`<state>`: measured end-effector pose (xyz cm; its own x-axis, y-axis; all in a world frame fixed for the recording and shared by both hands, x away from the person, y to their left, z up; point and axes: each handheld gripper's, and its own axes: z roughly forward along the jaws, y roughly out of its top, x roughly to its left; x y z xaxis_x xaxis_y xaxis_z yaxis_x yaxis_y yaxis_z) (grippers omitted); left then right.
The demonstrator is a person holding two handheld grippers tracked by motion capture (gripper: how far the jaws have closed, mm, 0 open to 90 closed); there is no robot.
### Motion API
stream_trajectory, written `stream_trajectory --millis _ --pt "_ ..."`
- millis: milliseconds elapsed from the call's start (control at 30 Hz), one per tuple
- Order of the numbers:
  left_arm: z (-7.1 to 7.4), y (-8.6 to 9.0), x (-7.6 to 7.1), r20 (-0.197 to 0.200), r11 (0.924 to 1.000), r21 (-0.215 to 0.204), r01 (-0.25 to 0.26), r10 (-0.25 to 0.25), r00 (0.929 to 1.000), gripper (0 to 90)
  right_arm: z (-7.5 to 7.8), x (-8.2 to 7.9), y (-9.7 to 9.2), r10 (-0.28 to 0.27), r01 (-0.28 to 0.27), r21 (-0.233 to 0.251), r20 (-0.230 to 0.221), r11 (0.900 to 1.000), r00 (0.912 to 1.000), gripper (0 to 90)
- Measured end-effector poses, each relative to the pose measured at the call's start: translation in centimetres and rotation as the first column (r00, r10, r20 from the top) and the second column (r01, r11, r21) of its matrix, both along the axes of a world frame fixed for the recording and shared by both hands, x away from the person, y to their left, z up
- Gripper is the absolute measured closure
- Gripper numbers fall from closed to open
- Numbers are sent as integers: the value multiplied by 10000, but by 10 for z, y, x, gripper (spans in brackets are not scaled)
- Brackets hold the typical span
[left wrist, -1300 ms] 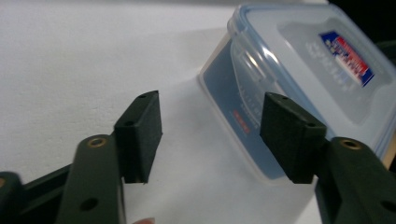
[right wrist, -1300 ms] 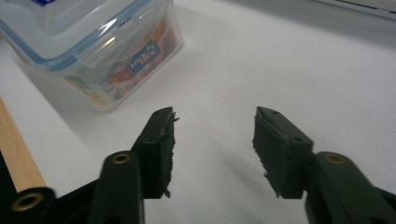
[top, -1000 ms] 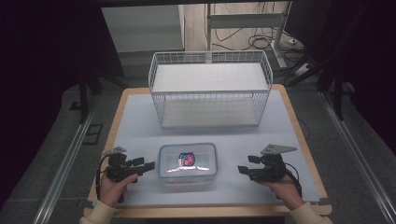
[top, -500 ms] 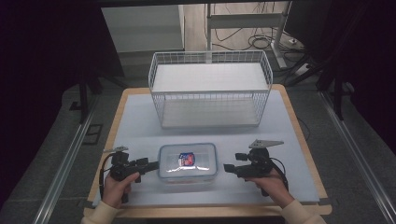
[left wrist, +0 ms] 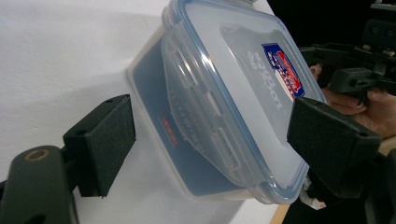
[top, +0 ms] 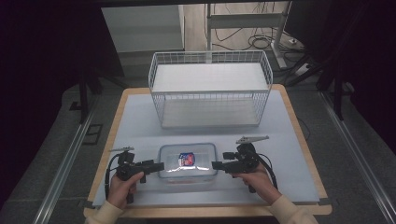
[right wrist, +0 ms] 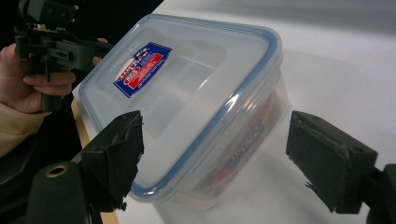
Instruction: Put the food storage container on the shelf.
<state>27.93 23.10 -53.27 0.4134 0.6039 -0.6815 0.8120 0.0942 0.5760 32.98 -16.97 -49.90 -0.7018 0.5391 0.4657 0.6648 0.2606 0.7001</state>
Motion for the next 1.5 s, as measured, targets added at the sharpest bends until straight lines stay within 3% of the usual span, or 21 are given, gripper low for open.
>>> stream_trajectory --millis 200,333,500,533,700,767,1100,1133,1500 --pt "-6 -8 4 -268 9995 -98 316 -318 9991 147 -3 3 3 -3 3 16 -200 10000 9998 189" --pt "-10 -11 8 -494 9969 -598 512 -542 9973 168 -5 4 5 66 -66 3 -289 10000 9996 186" --pt "-9 -13 8 -372 9970 -537 559 -580 9976 197 -6 4 6 121 -120 27 -460 9999 9989 171" --pt "-7 -11 6 -190 9979 -532 375 -385 9991 222 -8 6 7 105 -91 183 -733 9998 9973 164" --pt "-6 -11 5 -126 9982 -492 343 -349 9993 244 -12 8 9 150 -117 312 -1066 9994 9942 166" --pt "-4 -10 3 12 9989 -415 202 -201 9998 287 -14 9 10 186 -145 340 -1259 9993 9919 170" --pt "-5 -10 3 -165 9982 -492 335 -343 9993 270 -17 14 13 283 -142 718 -2007 9973 9792 248" --pt "-7 -11 2 -305 9973 -502 531 -546 9980 242 -18 15 11 237 -40 850 -2321 9964 9724 272" --pt "-6 -8 1 -407 9972 -677 319 -347 9986 304 -19 19 3 234 122 1267 -2762 9919 9608 385"
